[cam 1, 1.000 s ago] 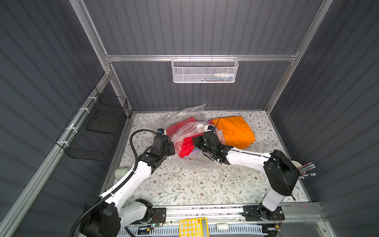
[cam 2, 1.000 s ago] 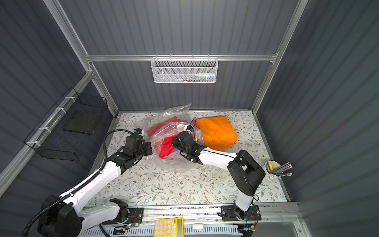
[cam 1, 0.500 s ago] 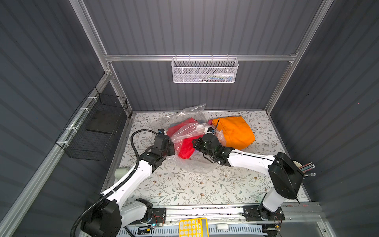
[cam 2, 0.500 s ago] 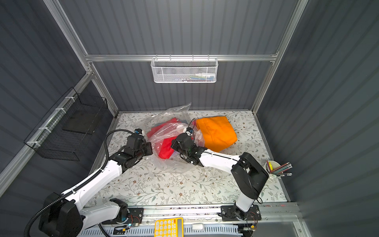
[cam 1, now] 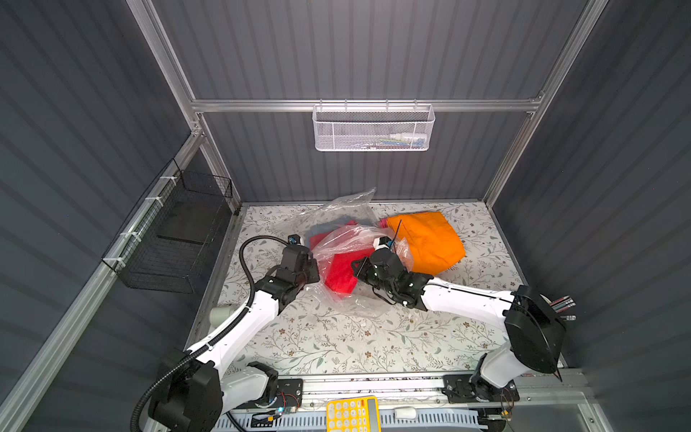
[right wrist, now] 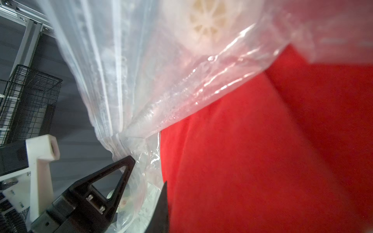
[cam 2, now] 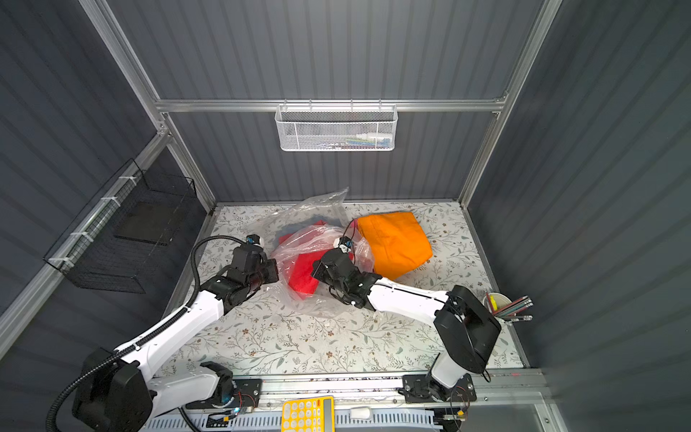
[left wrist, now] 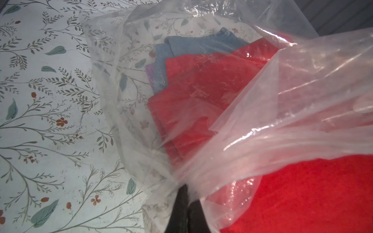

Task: Take the trousers out of the vacuum bag
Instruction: Take out the trousers from the vacuum bag.

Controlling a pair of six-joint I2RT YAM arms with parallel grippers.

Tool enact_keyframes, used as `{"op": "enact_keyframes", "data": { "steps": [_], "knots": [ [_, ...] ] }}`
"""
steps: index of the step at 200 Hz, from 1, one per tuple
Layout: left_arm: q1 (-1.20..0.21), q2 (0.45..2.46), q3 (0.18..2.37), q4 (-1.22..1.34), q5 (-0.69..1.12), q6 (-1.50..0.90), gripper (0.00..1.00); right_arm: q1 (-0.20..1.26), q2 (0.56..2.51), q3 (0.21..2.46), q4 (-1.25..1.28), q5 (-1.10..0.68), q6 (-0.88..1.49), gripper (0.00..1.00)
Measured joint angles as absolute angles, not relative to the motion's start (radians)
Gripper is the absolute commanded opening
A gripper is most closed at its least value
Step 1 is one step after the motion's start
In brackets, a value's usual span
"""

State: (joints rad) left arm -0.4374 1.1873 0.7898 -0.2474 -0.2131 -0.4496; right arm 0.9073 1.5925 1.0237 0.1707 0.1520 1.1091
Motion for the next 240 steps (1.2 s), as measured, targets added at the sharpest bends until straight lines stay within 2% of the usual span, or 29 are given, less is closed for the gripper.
{"op": "enact_keyframes", "data": {
  "steps": [80, 148, 240],
  "knots": [
    [-0.438, 1.187, 0.790, -0.237, -0.212, -0.450, 0.00, 0.869, 1.467, 1.030, 0.047, 0.100, 1.050, 0.00],
    [-0.436, 1.213, 0.790, -0.218, -0.208, -0.458, 0.00, 0.911, 1.523, 1.078, 0.047, 0.120, 1.073, 0.00],
    [-0.433, 1.213, 0.789, -0.167, -0.189, -0.466, 0.00, 0.818, 1.473, 1.133, -0.039, 0.048, 1.009, 0.00]
  ]
}}
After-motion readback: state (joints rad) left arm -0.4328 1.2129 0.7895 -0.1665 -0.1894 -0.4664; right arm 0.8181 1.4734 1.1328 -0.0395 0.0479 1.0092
